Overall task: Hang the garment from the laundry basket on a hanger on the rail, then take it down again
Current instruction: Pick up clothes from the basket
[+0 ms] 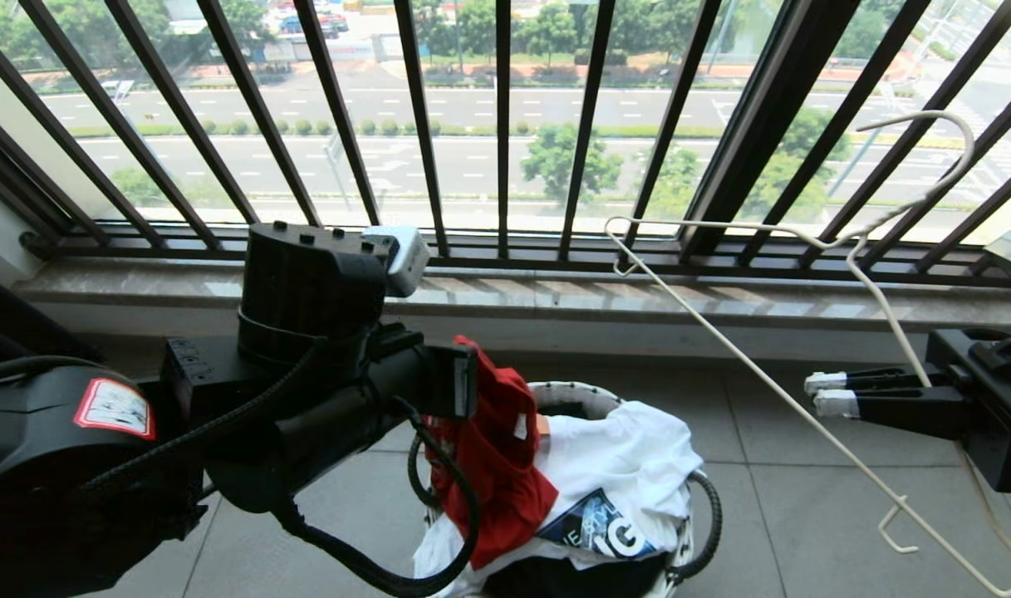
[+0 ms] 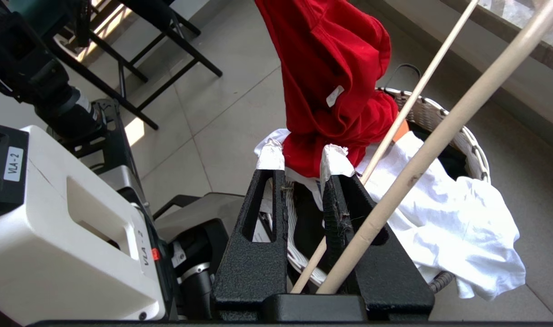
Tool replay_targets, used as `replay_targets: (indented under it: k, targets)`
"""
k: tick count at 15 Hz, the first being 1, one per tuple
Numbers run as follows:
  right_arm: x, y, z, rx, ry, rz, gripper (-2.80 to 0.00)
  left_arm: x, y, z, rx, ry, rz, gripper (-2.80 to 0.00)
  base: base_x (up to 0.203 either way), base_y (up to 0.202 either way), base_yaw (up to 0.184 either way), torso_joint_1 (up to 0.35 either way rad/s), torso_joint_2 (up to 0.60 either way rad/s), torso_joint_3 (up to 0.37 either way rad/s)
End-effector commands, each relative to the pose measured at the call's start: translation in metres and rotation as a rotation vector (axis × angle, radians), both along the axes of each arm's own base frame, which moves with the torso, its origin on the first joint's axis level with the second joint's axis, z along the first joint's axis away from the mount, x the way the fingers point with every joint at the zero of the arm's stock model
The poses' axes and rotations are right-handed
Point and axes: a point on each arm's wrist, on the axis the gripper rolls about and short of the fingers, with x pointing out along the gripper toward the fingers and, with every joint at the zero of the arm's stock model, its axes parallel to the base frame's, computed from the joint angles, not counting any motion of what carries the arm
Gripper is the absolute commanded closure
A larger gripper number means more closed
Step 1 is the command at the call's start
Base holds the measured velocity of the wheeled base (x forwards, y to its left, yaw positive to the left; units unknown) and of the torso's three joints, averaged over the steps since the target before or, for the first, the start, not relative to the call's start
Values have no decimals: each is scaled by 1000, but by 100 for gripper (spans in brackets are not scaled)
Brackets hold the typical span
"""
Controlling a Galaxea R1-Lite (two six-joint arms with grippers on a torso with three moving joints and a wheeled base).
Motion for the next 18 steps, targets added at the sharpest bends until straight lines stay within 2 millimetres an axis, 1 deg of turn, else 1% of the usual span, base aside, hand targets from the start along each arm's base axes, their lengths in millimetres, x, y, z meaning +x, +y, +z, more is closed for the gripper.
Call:
replay_targets:
  k: [1, 2, 5, 7, 9, 10, 13, 15, 18]
  targets:
    - [0, 0, 0, 2, -2, 6, 0, -9, 1, -7, 64, -2, -35, 0, 0, 0, 0, 0, 0, 0]
    - [1, 0, 0, 2, -1, 4, 0, -10, 2, -13, 124, -6, -51, 0, 0, 0, 0, 0, 0, 0]
    - [1, 0, 0, 2, -1, 4, 0, -14, 6, -23, 224, -5, -76, 0, 0, 0, 0, 0, 0, 0]
    - [1, 0, 0, 2, -2, 4, 0, -19, 8, -39, 360, 46, -120, 0, 0, 0, 0, 0, 0, 0]
    - [0, 0, 1, 2, -3, 4, 0, -19, 1, -57, 419, 90, -149, 0, 0, 0, 0, 0, 0, 0]
    - [1, -1, 1, 3, -4, 0, 0, -20, 1, -68, 465, 116, -163, 0, 0, 0, 0, 0, 0, 0]
    - [1, -1, 1, 3, -4, -2, 0, -24, 3, -92, 598, 148, -220, 0, 0, 0, 0, 0, 0, 0]
    - [1, -2, 1, 3, -4, -3, 0, -23, 1, -106, 661, 174, -245, 0, 0, 0, 0, 0, 0, 0]
    - [1, -2, 1, 2, -5, -3, 0, -18, -5, -124, 697, 213, -253, 0, 0, 0, 0, 0, 0, 0]
